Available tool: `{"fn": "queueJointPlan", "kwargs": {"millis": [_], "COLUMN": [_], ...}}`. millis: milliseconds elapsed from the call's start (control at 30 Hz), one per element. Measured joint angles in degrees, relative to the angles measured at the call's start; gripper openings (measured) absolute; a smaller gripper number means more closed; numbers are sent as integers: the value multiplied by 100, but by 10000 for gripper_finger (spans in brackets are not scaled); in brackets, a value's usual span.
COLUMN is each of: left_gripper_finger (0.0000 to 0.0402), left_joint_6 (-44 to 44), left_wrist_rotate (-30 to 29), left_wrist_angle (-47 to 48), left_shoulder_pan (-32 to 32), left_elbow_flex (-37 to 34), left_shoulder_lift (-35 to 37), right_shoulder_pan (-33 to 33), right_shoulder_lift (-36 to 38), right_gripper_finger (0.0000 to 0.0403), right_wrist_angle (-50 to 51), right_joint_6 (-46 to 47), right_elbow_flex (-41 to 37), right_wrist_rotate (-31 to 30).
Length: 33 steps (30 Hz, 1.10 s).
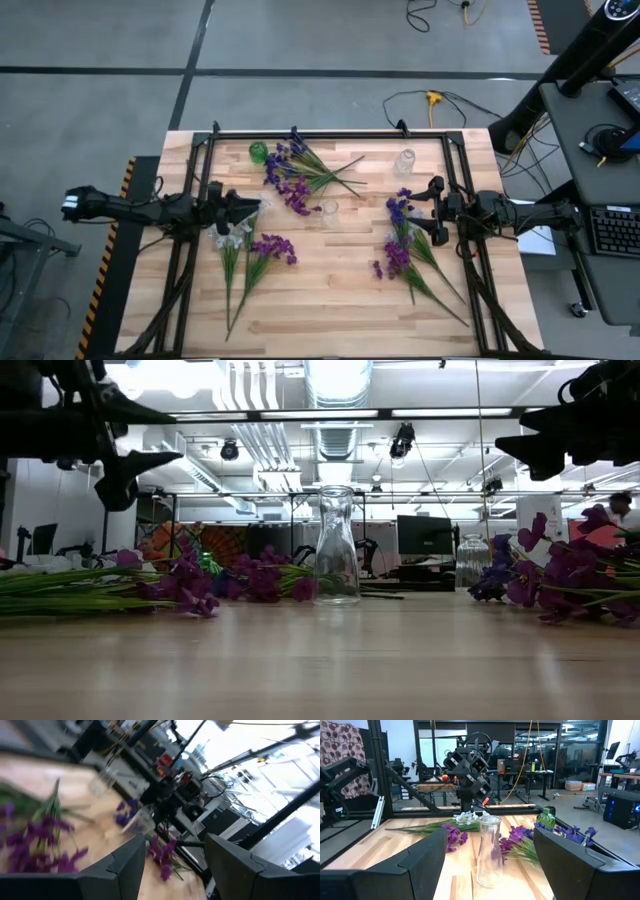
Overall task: Sort flowers into vase by color
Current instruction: Put the bottom left violet flowers into the green flower vase
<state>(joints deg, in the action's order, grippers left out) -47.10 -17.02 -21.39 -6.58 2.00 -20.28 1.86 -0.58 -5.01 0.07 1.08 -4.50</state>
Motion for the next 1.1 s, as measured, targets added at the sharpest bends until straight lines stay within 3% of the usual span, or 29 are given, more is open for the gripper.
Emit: {"fn": "queueJointPlan", "kwargs": {"millis": [167, 333, 500, 633, 733, 933, 1100], "left_gripper_finger": [190, 190, 190, 190, 190, 190, 190], "left_joint_6": [-722, -924, -1363, -1851, -2133, -2429, -2960], "left_wrist_rotate": [36, 113, 136, -164, -126, 501, 565], "left_wrist_angle": [23, 486, 3161, 4999, 5226, 5252, 5822], "left_shoulder_pan": [-170, -414, -716, -933, -1018, -1310, -1709], "left_elbow_flex": [84, 786, 2134, 3067, 3440, 4073, 4795], "left_shoulder_lift": [-554, -1126, -1682, -2305, -2789, -3920, -4878], "right_shoulder_pan": [-1, 0, -1, -1, -1, -1, 0], "right_shoulder_lift": [0, 0, 0, 0, 0, 0, 0], "right_gripper_finger": [288, 288, 288, 288, 288, 288, 288], "right_wrist_angle": [1, 6, 1, 1, -1, 3, 4], "right_joint_6": [-3, -3, 3, 578, 931, 1056, 1437], "right_elbow_flex": [0, 0, 0, 0, 0, 0, 0], "right_wrist_rotate": [0, -2, -2, -11, -17, -100, -679]}}
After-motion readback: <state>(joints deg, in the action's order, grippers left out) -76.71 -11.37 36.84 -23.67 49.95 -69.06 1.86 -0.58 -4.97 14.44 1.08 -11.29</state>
